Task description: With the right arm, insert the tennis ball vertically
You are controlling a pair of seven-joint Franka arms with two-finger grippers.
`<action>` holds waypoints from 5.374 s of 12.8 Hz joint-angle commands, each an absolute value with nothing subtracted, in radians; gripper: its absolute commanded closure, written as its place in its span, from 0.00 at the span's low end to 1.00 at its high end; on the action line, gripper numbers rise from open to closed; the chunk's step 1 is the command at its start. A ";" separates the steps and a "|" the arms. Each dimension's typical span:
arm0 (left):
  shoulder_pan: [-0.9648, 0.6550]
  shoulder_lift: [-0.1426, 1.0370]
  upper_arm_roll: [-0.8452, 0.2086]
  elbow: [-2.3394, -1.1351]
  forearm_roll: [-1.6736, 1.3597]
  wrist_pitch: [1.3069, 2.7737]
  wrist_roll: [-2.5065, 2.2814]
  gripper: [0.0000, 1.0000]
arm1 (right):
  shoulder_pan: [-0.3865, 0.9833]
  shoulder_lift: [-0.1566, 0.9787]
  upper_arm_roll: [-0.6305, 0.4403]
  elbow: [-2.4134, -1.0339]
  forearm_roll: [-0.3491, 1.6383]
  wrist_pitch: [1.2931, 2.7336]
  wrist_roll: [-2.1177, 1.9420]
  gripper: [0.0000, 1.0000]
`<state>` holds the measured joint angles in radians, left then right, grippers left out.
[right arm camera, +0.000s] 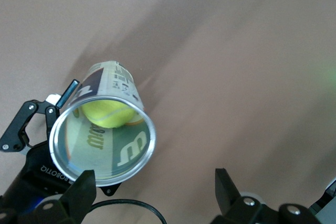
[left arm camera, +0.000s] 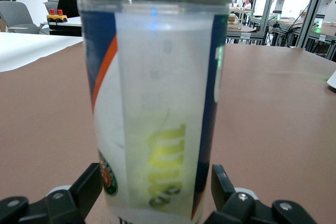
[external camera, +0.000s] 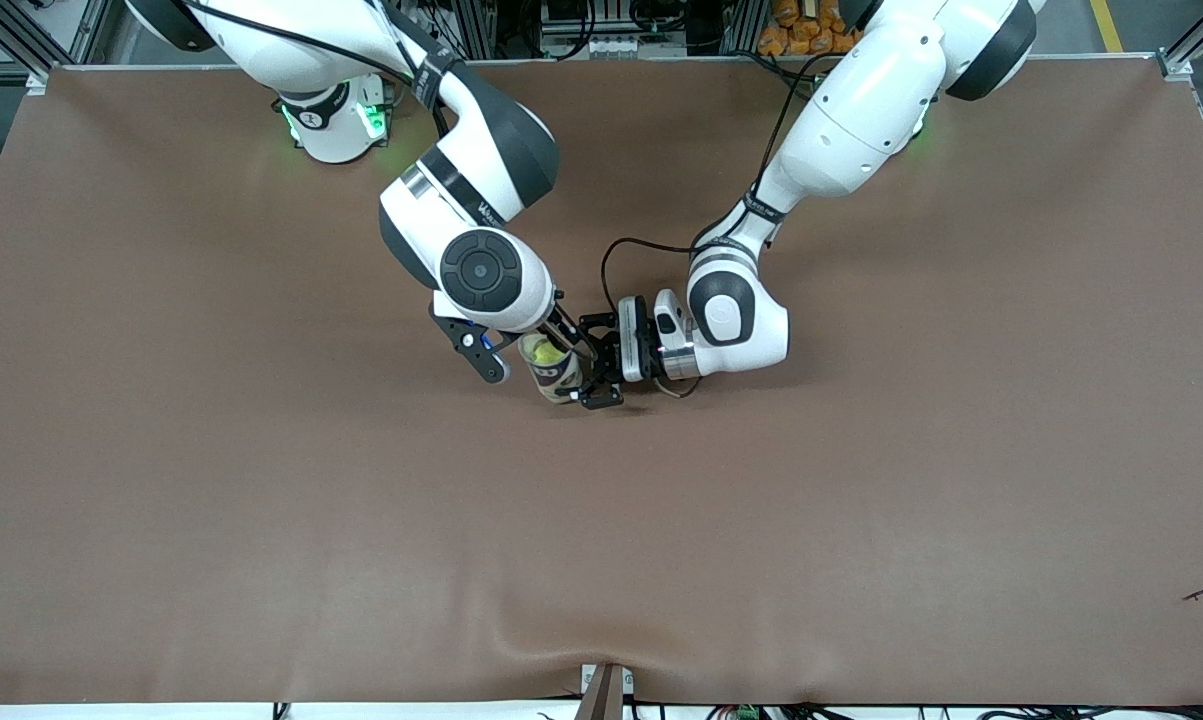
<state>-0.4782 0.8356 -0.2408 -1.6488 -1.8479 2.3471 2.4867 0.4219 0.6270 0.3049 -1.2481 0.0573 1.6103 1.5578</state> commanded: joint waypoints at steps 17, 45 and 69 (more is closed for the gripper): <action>-0.318 0.606 -0.235 -1.956 -1.750 2.295 2.491 0.00 | 0.012 0.304 0.292 -1.387 -0.018 1.505 0.304 0.00; -0.121 0.218 -0.032 -1.463 -0.164 1.485 0.326 0.00 | 0.021 -0.058 -0.069 -1.565 0.052 1.450 0.054 0.00; -0.095 -0.095 0.072 -1.634 -0.020 1.552 -0.186 0.00 | 0.015 -0.052 -0.067 -1.563 0.014 1.454 -0.003 0.00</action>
